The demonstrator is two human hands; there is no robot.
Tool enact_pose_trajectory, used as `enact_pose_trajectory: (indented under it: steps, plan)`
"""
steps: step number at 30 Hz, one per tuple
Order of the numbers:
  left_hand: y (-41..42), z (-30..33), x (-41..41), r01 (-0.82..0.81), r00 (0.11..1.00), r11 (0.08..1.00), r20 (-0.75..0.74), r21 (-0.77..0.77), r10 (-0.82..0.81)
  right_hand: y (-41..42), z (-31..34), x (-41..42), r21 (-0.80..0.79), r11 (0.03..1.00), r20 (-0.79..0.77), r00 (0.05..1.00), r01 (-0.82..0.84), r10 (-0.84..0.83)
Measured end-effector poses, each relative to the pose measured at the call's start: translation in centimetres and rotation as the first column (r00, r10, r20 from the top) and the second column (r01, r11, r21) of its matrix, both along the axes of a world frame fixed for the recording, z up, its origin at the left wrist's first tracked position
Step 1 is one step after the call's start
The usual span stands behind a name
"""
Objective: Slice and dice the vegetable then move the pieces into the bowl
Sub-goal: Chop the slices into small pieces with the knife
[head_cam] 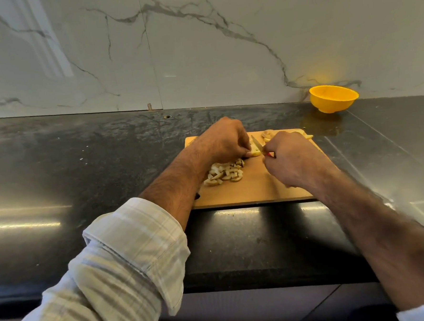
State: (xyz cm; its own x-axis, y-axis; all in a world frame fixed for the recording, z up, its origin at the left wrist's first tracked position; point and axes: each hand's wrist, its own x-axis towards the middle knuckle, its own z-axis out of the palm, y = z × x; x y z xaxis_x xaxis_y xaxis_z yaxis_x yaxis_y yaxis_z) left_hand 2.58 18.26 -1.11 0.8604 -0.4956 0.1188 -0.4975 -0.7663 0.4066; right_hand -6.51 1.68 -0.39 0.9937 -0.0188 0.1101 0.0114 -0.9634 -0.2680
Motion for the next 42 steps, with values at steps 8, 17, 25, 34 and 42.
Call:
enact_pose_trajectory:
  steps: [8,17,25,34,42]
  plan:
    - [0.3,-0.2,0.4,0.009,0.998,1.0,0.061,-0.014,-0.009,0.6,-0.2,-0.5,-0.079,0.996,-0.044,0.999,-0.028,0.024]
    - [0.9,-0.6,1.2,-0.032,0.999,0.998,0.007,-0.053,0.033,0.6,0.7,-0.5,-0.085,0.996,-0.077,0.997,-0.018,0.011]
    - [1.2,-1.3,2.0,-0.243,0.97,0.968,-0.018,-0.065,0.242,-0.4,0.4,-1.1,0.033,0.999,-0.017,0.999,-0.027,0.028]
    - [-0.1,-1.3,2.6,-0.206,0.979,0.978,-0.006,-0.024,0.206,-0.8,-0.4,-1.1,0.105,0.994,-0.006,1.0,-0.015,0.015]
    - [0.4,-1.6,2.7,-0.118,0.987,0.992,-0.114,-0.042,0.112,0.2,0.5,-0.9,-0.009,1.0,-0.136,0.991,-0.01,0.009]
